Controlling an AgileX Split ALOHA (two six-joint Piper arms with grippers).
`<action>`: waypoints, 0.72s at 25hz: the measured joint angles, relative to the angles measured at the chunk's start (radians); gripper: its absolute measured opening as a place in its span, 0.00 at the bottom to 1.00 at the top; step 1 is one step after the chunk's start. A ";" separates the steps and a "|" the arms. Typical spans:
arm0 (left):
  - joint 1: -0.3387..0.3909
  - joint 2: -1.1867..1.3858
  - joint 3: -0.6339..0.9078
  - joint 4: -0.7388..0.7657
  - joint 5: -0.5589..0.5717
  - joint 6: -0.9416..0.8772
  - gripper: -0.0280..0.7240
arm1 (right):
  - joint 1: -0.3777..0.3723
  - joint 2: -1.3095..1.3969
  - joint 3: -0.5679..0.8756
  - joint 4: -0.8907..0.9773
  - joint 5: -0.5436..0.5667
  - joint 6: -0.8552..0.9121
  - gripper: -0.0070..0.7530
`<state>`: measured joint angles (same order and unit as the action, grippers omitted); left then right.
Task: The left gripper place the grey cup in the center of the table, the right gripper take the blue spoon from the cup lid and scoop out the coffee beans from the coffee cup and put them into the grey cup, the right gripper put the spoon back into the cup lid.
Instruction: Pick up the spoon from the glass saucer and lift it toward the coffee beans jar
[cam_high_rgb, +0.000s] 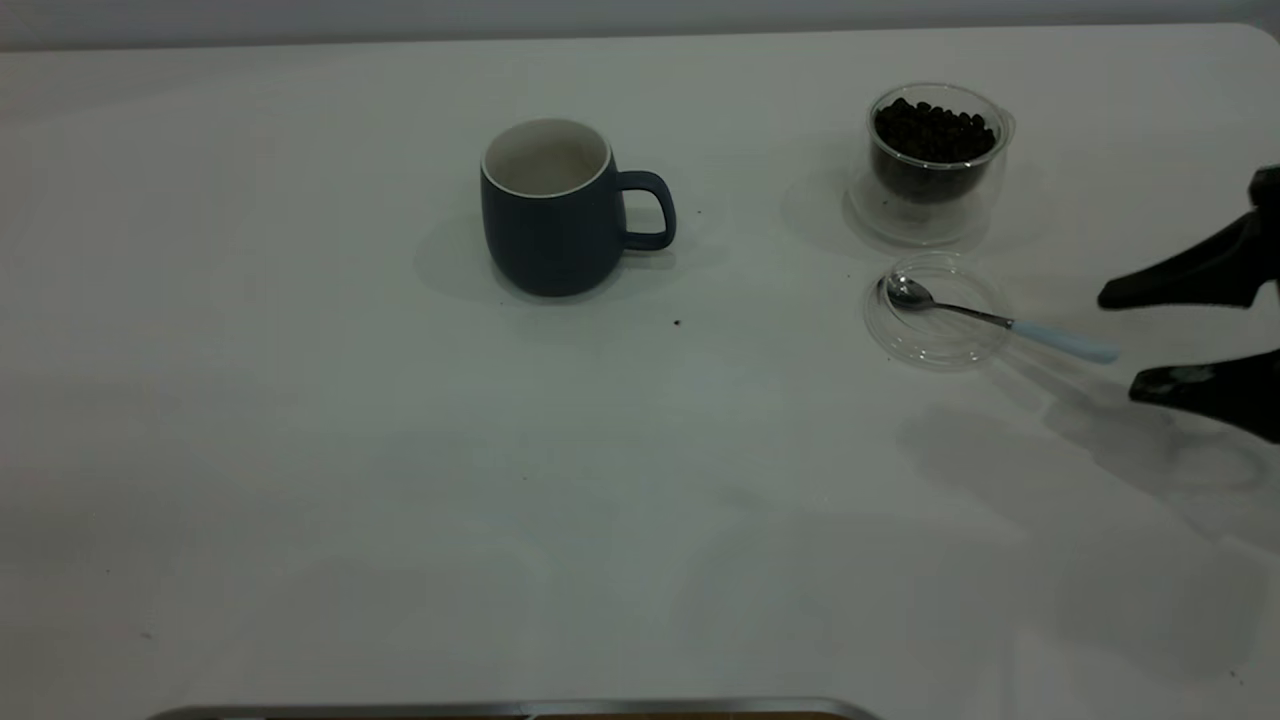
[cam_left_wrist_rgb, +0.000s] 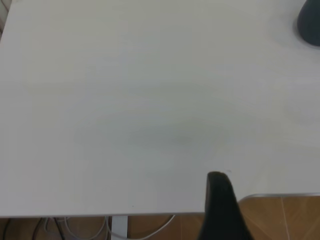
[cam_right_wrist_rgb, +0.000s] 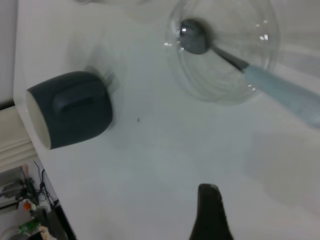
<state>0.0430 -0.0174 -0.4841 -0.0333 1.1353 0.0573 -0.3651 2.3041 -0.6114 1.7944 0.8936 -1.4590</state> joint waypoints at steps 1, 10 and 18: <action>0.000 0.000 0.000 0.000 0.000 0.000 0.77 | 0.000 0.021 -0.014 0.000 0.004 0.000 0.79; 0.000 0.000 0.000 0.000 0.000 0.000 0.77 | 0.000 0.166 -0.124 0.000 0.080 -0.001 0.79; 0.000 0.000 0.000 0.000 0.000 0.000 0.77 | 0.000 0.203 -0.151 0.000 0.155 -0.001 0.79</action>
<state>0.0430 -0.0174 -0.4841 -0.0333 1.1353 0.0573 -0.3651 2.5070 -0.7625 1.7944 1.0491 -1.4598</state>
